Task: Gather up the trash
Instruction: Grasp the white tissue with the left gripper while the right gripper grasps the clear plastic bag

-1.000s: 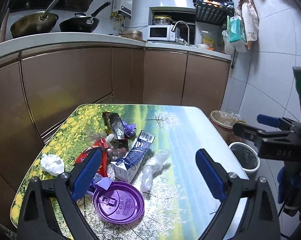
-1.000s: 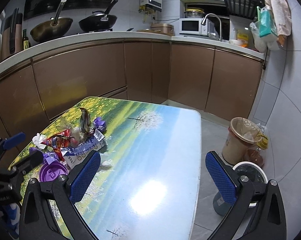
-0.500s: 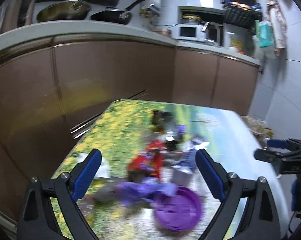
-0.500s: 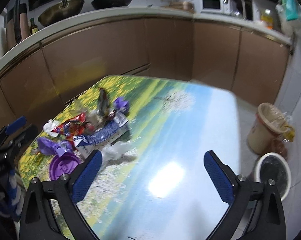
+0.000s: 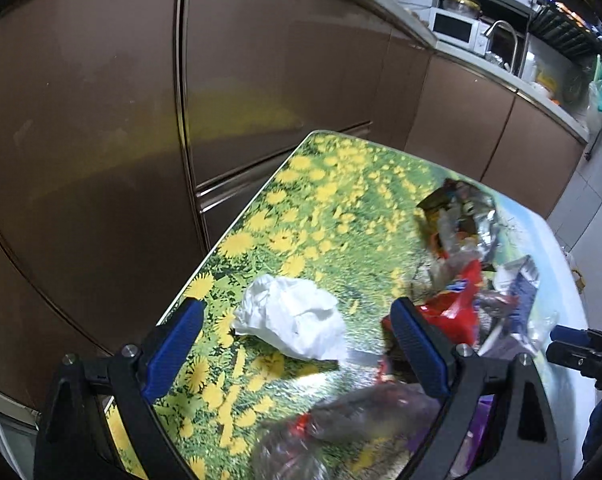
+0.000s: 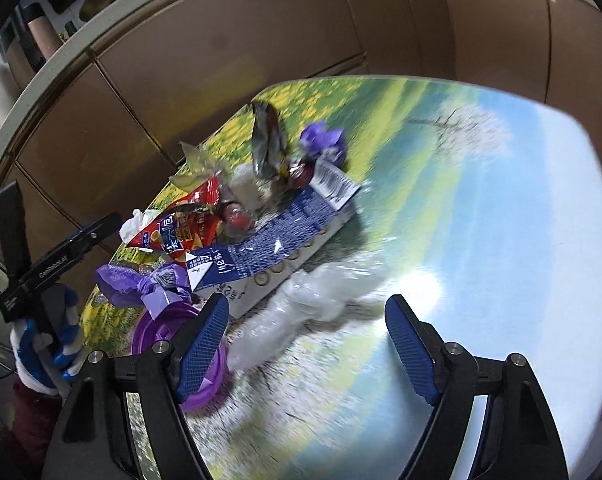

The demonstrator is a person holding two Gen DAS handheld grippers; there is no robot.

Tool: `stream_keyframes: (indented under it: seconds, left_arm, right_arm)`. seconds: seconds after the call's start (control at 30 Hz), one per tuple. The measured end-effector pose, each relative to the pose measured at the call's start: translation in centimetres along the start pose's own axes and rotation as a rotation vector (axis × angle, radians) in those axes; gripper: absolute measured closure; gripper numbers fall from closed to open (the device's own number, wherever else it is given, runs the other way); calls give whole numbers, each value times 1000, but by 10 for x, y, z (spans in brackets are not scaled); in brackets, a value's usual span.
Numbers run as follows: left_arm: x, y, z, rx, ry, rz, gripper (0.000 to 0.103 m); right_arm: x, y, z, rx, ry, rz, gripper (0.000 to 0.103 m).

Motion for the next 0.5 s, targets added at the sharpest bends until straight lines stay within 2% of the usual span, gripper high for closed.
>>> stream_keyframes:
  seconds: [0.07,0.17,0.23,0.37,0.43,0.5]
  left_arm:
    - [-1,-7,-2,19,7,-8,11]
    - [-3,-15,-5,47,13,-26,22]
    - [-4,-19,-6,68,16,-42,37]
    - [-8,-29,-12,119,22,-78,58]
    - [-10,-34,-16,149,31,-108,78]
    - [-12,-36,-19,161,31,-121,90]
  right_arm:
    - [-1,-10,1,11,-18,5,26]
    - [-3,-20,3,22,-35,1,34]
    - [-3,-27,4,30,-46,2,40]
    - [-8,-34,3,39,-52,-1,64]
    - [-7,-30,2,37,-59,10,66]
    - [-7,-30,2,35,-61,17,67]
Point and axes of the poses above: each gripper's, at about its wrist camera, not at the fingertips, and y roughly against the way its jaws point, x to its left, z to its top, the point moved 9 cm from there along -y, roughly the way its jaws point, and after that the axes turned 15 degrees about z, right-handed, at the moved point
